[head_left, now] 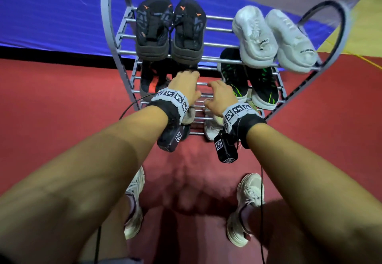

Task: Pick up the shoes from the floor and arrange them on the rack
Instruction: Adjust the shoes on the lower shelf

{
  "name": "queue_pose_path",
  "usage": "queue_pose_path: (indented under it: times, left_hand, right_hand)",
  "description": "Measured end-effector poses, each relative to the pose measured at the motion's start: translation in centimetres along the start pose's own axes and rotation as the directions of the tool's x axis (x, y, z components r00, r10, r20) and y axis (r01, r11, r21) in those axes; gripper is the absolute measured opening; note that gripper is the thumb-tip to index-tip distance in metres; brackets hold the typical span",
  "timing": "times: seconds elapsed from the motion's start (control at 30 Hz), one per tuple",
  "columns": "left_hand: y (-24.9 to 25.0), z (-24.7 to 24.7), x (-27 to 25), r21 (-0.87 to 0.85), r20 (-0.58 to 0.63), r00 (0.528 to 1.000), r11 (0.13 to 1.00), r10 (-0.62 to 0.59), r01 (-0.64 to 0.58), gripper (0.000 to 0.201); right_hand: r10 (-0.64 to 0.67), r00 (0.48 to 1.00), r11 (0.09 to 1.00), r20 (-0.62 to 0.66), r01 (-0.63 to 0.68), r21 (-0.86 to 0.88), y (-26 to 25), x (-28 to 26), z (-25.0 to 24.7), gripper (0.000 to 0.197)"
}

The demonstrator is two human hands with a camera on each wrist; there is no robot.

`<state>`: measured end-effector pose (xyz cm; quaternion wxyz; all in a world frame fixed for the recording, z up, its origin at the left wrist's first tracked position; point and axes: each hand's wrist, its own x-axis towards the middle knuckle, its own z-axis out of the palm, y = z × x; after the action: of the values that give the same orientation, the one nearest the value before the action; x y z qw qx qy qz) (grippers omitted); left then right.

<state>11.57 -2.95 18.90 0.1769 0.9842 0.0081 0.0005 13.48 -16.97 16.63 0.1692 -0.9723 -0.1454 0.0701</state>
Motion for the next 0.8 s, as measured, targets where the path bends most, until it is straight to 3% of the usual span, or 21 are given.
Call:
queue_pose_path:
  times: [0.3,0.47,0.57,0.67,0.8]
  left_hand:
    - [5.7,3.6,1.2,-0.051,0.082,0.993,0.995,0.088,-0.084,0.045]
    - [7.6,6.0,1.7,-0.107,0.133,0.987,0.992,0.085,-0.071,0.059]
    - [8.5,7.1,2.1,-0.123,0.130,0.988,0.990,0.089,-0.073,0.064]
    - [9.4,8.0,2.5,-0.107,0.127,0.991,0.994,0.047,-0.034,0.067]
    - [10.6,9.5,2.7,-0.111,0.141,0.990,0.993,-0.022,0.038,0.065]
  right_hand:
    - [0.055,0.998,0.997,-0.044,-0.057,-0.046,6.4,-2.6,-1.2,0.044]
    - [0.088,0.991,0.995,-0.103,-0.093,-0.040,9.2,-3.0,-1.0,0.047]
    - [0.179,0.965,0.983,-0.193,-0.184,-0.006,10.6,-3.2,-1.2,0.050]
    - [0.310,0.906,0.946,-0.289,-0.325,-0.005,11.9,-3.6,-1.3,0.063]
    - [0.516,0.849,0.848,-0.117,-0.486,0.214,14.4,-3.4,-1.4,0.075]
